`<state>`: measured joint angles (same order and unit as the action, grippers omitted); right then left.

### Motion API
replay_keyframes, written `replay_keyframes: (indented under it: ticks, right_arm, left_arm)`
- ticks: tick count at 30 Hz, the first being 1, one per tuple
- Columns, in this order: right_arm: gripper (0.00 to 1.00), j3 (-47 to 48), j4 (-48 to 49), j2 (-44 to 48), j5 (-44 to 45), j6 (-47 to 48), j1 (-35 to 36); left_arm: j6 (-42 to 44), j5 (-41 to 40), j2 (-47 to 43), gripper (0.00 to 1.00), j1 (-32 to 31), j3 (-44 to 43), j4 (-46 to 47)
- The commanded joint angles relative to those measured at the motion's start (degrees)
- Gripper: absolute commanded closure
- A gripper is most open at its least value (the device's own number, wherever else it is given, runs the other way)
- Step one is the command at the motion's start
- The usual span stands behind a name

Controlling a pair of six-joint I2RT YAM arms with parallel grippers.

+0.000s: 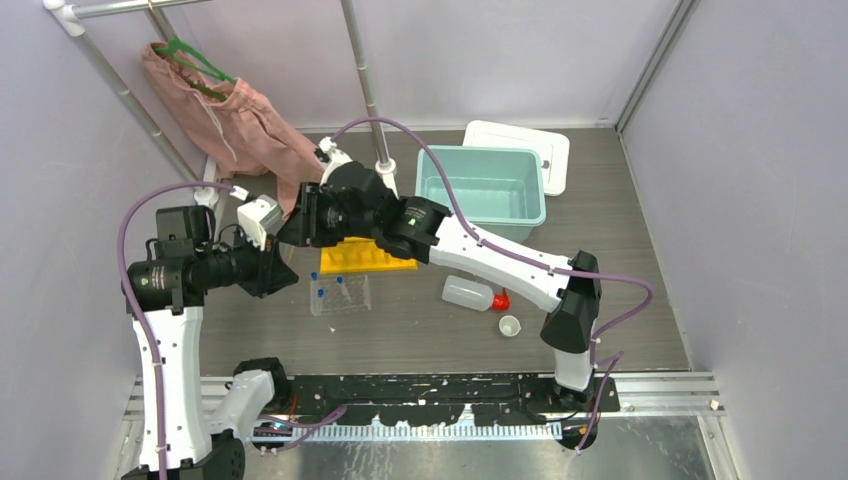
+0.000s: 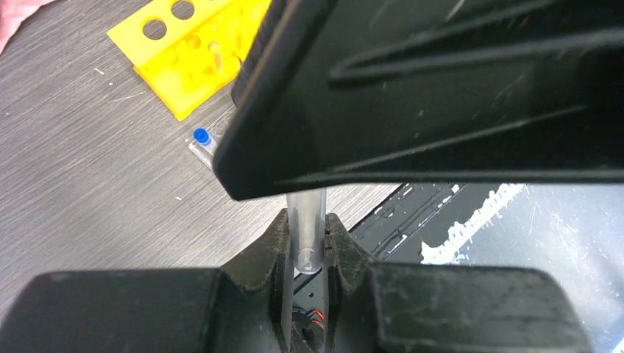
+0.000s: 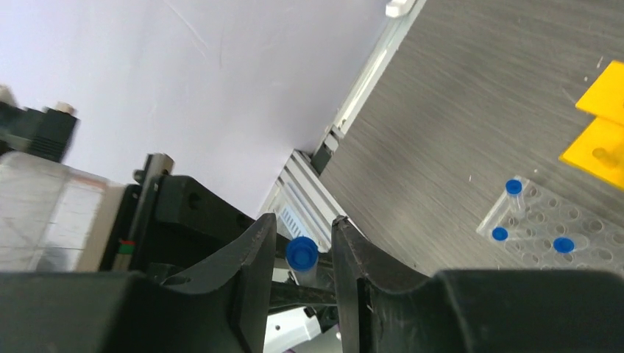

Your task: Organize the chemistry lab equipment

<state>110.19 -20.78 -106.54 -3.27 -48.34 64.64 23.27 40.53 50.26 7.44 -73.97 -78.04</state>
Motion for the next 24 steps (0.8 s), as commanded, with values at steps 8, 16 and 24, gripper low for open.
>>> replay_keyframes:
  ticks: [8, 16, 24]
  right_arm:
    - [0.83, 2.19, -0.51, 0.82, -3.75, 1.05, -0.52]
    - [0.99, -5.16, 0.75, 7.57, 10.30, 11.46, -0.54]
    - [0.99, -23.29, 10.84, 14.86, 21.12, 23.41, -0.26]
  left_arm:
    - [1.20, 0.42, -0.47, 1.00, -0.11, -0.24, 0.52]
    - [-1.75, -3.82, 0.65, 0.19, -0.15, 0.18, 1.79]
    - [-6.19, -7.11, 2.53, 0.10, -0.14, -1.17, 4.26]
